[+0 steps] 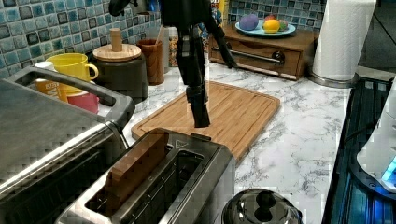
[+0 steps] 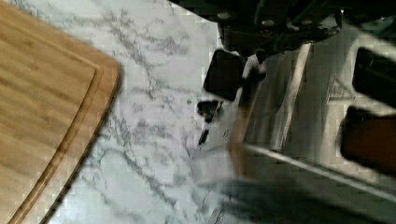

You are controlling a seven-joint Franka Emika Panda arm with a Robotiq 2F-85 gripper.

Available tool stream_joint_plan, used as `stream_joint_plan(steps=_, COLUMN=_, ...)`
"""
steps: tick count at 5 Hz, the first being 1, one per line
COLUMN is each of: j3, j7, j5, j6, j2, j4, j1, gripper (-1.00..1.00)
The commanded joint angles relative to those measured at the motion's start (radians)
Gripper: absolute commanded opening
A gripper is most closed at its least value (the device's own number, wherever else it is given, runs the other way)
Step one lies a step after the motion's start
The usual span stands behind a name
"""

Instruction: Turn on the toaster.

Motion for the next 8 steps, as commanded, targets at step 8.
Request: stream_joint_plan(steps=8, j3=-0.021, j7=0.192, j5=-0.107, j6=0.062, j2=0.238, j4=0.049, j1=-0.007, gripper=-1.00)
